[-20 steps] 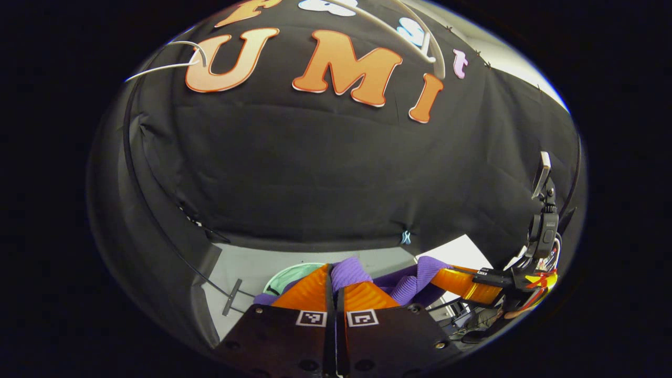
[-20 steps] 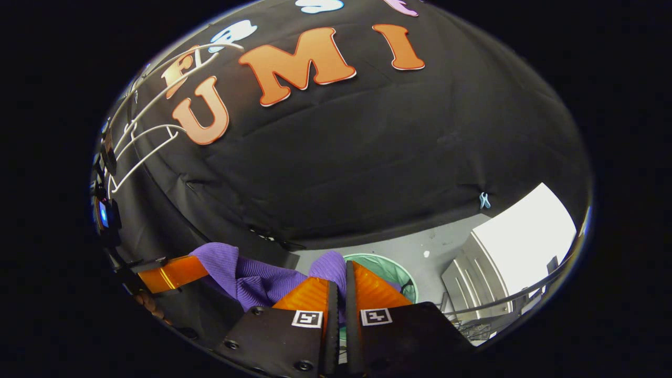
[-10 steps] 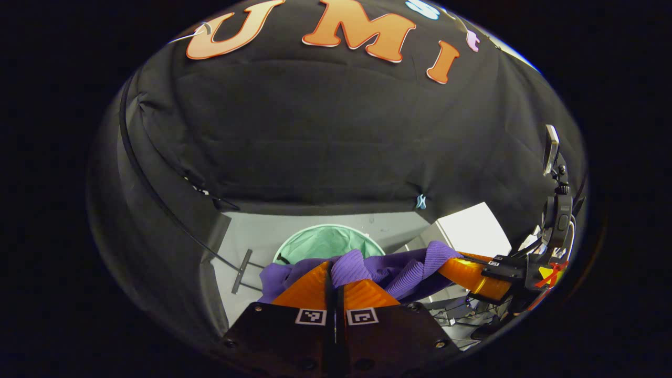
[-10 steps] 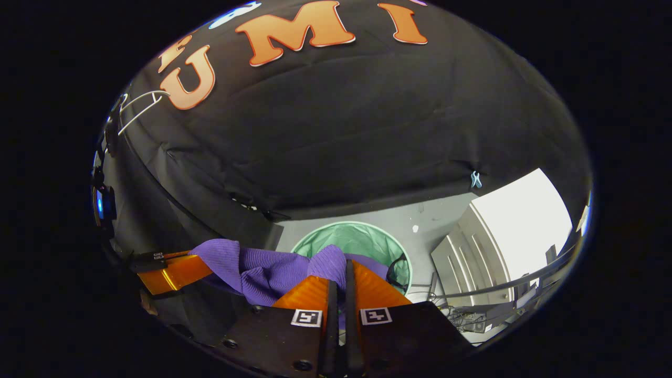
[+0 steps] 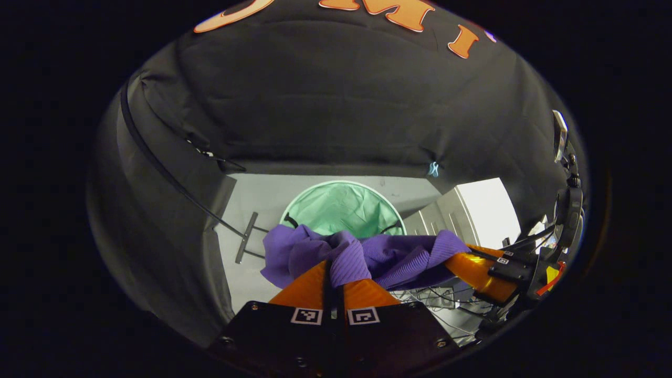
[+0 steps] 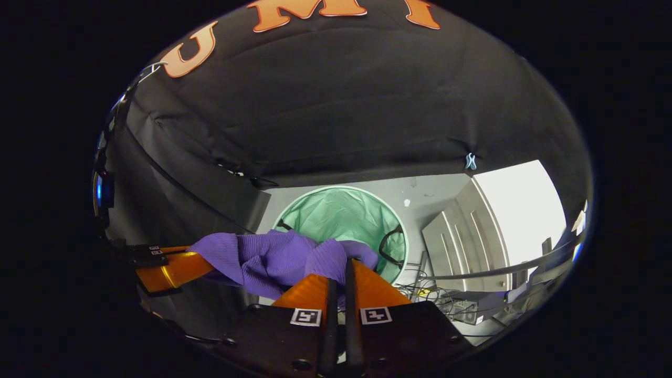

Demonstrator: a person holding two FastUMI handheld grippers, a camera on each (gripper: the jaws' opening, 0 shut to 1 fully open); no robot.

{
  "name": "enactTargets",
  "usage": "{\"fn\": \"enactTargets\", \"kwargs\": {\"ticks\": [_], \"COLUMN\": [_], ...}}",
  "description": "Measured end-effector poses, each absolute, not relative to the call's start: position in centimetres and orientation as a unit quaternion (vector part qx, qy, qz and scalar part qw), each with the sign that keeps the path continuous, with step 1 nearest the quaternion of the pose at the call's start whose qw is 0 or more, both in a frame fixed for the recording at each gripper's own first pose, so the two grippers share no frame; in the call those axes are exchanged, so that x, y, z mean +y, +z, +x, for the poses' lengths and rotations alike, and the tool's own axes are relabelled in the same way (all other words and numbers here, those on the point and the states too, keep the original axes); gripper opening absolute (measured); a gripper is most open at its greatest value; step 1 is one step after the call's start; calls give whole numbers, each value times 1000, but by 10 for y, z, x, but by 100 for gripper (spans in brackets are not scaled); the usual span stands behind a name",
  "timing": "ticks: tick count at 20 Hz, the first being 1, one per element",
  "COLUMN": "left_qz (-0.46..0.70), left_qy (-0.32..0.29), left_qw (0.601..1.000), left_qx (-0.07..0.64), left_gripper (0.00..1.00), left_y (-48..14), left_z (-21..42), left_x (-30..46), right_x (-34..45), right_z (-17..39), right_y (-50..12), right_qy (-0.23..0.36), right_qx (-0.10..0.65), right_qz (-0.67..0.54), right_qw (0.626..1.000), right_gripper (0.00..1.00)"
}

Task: Grasp the clothes on the hanger with both hands and then place them into the laundry hamper below.

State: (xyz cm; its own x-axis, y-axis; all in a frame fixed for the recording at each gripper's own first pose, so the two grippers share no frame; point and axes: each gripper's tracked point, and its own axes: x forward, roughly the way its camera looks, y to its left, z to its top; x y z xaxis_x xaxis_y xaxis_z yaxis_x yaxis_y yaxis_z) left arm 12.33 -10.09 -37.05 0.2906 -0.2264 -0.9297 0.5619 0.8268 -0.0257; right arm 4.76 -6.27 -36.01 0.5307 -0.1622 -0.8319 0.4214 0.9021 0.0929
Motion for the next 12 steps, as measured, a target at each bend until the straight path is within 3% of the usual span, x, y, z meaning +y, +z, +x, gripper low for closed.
{"fn": "enactTargets", "kwargs": {"ticks": [1,2,3,4,5,6,7,8,9,10,11,12], "left_qz": [154,152,149,148,146,144,143,144,145,144,143,142], "left_qy": [-249,-248,-245,-242,-241,-242,-242,-242,-241,-242,-242,-239], "left_qw": [787,786,784,783,782,781,782,783,784,784,784,785], "left_qx": [543,546,550,554,556,557,557,555,554,553,554,554], "left_gripper": [6,7,9,10,7,18,28,28,31,30,51,55], "left_y": [-370,-371,-369,-371,-371,-372,-370,-370,-368,-368,-366,-364], "left_z": [124,123,123,122,123,123,124,125,126,126,127,126], "left_x": [-100,-98,-97,-94,-94,-93,-94,-93,-94,-96,-96,-96], "right_x": [-62,-62,-62,-62,-61,-61,-61,-65,-66,-68,-68,-68], "right_z": [47,47,47,45,46,49,53,53,55,54,54,54], "right_y": [-360,-362,-361,-362,-359,-358,-355,-350,-348,-345,-343,-345], "right_qy": [-170,-170,-171,-171,-170,-167,-167,-168,-170,-173,-173,-174], "right_qx": [456,458,458,459,457,452,447,443,440,438,437,436], "right_qz": [143,143,143,142,141,142,143,140,138,137,140,143], "right_qw": [862,861,860,860,862,864,867,869,871,871,872,872], "right_gripper": [14,7,14,15,8,17,34,33,19,32,31,45]}}
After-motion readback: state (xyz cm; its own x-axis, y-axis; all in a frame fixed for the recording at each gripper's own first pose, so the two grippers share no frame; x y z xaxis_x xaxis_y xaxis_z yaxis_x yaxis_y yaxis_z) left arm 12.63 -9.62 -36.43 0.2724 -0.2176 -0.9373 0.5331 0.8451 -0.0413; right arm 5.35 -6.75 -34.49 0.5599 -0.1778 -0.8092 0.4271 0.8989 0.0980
